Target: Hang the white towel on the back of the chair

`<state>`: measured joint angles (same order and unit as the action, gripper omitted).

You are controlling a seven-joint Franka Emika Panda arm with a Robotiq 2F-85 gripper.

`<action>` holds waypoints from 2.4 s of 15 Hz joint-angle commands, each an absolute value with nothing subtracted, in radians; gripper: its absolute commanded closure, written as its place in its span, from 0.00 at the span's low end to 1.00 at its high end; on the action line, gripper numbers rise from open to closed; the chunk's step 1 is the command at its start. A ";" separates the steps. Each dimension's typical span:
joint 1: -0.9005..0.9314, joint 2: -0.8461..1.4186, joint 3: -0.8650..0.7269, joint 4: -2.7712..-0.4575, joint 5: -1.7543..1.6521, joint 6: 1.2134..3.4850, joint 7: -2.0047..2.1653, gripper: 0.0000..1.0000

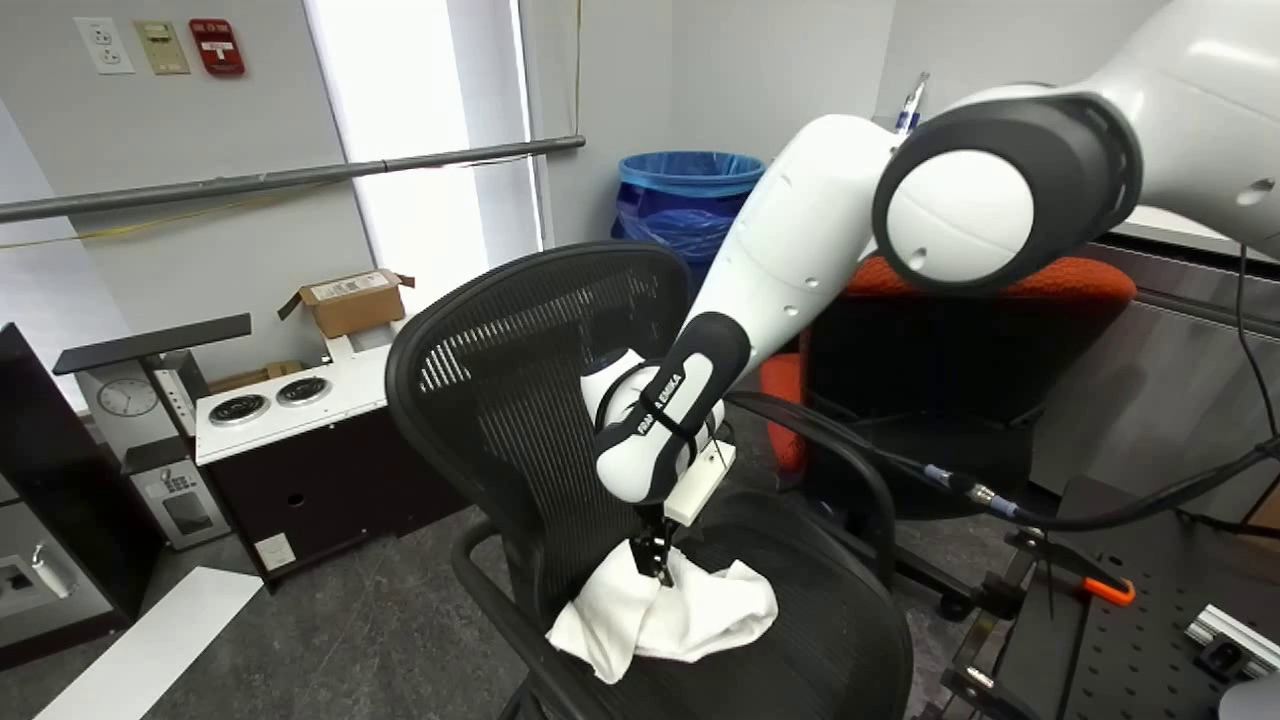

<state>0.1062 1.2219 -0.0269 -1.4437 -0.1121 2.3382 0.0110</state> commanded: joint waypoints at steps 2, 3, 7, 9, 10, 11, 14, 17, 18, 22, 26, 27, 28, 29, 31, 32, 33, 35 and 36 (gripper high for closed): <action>0.147 1.420 -0.039 -1.168 -0.121 2.188 0.040 0.00; 0.152 1.449 -0.040 -1.125 -0.122 2.156 0.039 0.00; 0.161 1.559 -0.051 -0.954 -0.119 2.021 0.029 0.26; 0.153 1.494 -0.047 -1.038 -0.127 2.030 0.029 0.42; 0.149 1.503 -0.049 -1.016 -0.126 2.022 0.026 0.51; 0.145 1.501 -0.050 -1.012 -0.125 2.020 0.023 0.58; 0.134 1.490 -0.048 -1.004 -0.122 2.028 0.014 0.80; 0.122 1.524 -0.041 -0.934 -0.113 2.004 0.003 1.00; 0.121 1.506 -0.039 -0.956 -0.113 2.015 0.004 1.00; 0.131 1.479 -0.044 -0.945 -0.107 2.056 0.008 0.99; 0.135 1.404 -0.051 -0.963 -0.111 2.078 0.019 0.99; 0.134 1.382 -0.050 -0.967 -0.109 2.068 0.022 0.99; 0.134 1.362 -0.050 -0.968 -0.109 2.054 0.025 0.99; 0.136 1.336 -0.052 -0.979 -0.112 2.047 0.027 0.99; 0.140 1.282 -0.055 -1.002 -0.116 2.048 0.039 0.99; 0.143 1.254 -0.058 -1.017 -0.120 2.061 0.047 0.99; 0.147 1.228 -0.063 -1.025 -0.123 2.071 0.058 0.99; 0.150 1.175 -0.070 -1.032 -0.128 2.080 0.073 0.99; 0.153 1.144 -0.073 -1.035 -0.130 2.081 0.080 0.99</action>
<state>0.1410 1.2407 -0.0531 -1.0144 -0.1116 2.0502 0.0646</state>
